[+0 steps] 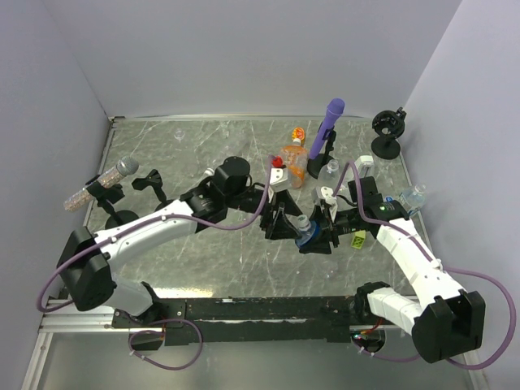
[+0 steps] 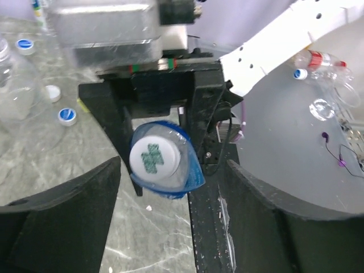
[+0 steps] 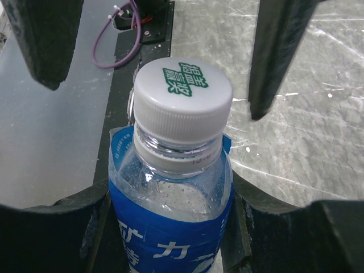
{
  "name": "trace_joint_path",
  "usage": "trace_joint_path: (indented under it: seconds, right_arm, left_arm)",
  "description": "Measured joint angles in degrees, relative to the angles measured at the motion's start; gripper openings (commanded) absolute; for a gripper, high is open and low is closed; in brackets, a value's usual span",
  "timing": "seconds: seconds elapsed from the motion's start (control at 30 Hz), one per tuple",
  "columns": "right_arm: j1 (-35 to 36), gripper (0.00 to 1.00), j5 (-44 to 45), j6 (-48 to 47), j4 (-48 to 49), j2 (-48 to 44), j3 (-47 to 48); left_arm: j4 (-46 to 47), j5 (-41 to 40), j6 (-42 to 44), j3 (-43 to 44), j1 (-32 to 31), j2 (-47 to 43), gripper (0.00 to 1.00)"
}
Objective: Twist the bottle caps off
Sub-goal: Unscrew the bottle cap from the plastic bottle.
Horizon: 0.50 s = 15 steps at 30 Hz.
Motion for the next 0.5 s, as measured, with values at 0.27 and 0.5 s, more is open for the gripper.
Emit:
trace_joint_path:
  seconds: [0.27,0.5]
  right_arm:
    - [0.0,0.14,-0.13,-0.11,-0.11,0.13,0.0]
    - [0.0,0.14,-0.13,-0.2,-0.17,0.2,0.0]
  left_arm:
    - [-1.05,2.93,1.9,4.76,0.0,3.69,0.48]
    - [-4.85,3.39,3.15,6.93,0.15,5.03,0.51]
